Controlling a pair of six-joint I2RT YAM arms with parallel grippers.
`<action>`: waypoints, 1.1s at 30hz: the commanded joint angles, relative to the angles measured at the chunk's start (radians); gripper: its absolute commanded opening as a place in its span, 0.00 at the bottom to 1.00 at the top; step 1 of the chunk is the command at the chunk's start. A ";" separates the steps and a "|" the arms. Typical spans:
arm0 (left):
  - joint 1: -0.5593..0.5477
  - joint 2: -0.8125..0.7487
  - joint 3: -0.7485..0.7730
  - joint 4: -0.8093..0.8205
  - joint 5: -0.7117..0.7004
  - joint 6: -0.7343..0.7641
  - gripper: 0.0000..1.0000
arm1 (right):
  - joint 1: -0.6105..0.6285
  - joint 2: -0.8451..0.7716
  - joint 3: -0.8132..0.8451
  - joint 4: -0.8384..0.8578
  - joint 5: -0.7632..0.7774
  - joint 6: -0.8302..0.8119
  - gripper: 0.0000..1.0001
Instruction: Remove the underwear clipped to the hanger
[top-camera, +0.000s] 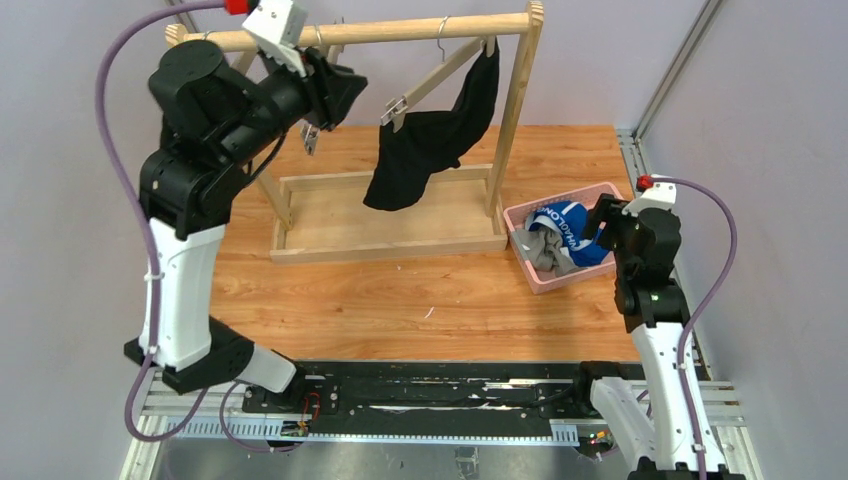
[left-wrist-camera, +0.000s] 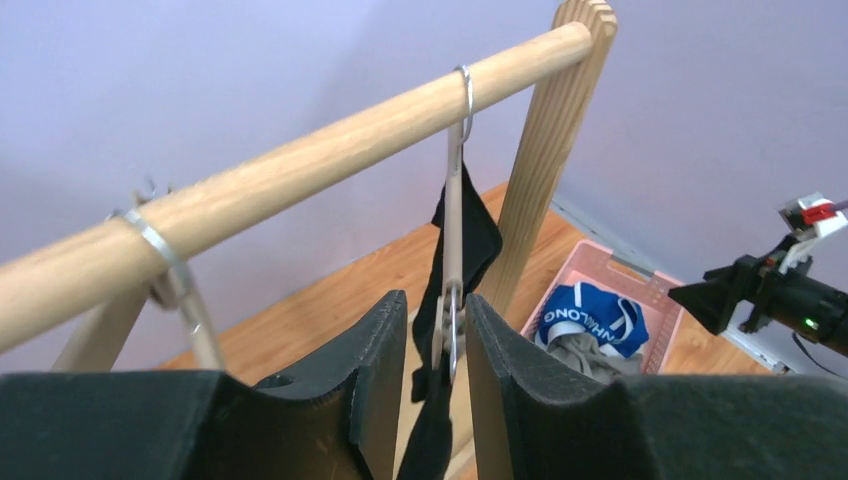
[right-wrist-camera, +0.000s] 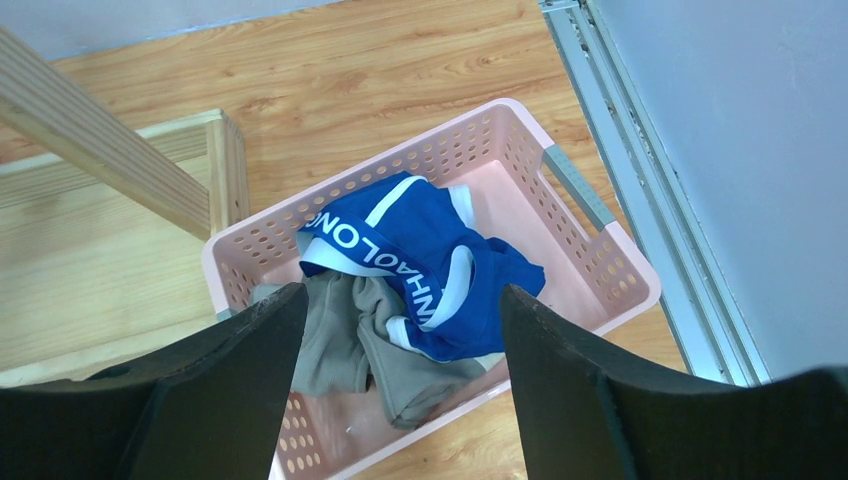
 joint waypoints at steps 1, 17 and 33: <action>-0.087 0.128 0.100 0.017 -0.036 0.041 0.37 | 0.007 -0.055 0.018 -0.042 -0.039 -0.005 0.71; -0.130 0.273 0.101 0.086 -0.110 0.127 0.36 | 0.009 -0.174 -0.084 -0.011 -0.200 -0.014 0.72; -0.130 0.310 0.079 0.066 -0.147 0.162 0.32 | 0.009 -0.189 -0.085 0.003 -0.226 -0.020 0.73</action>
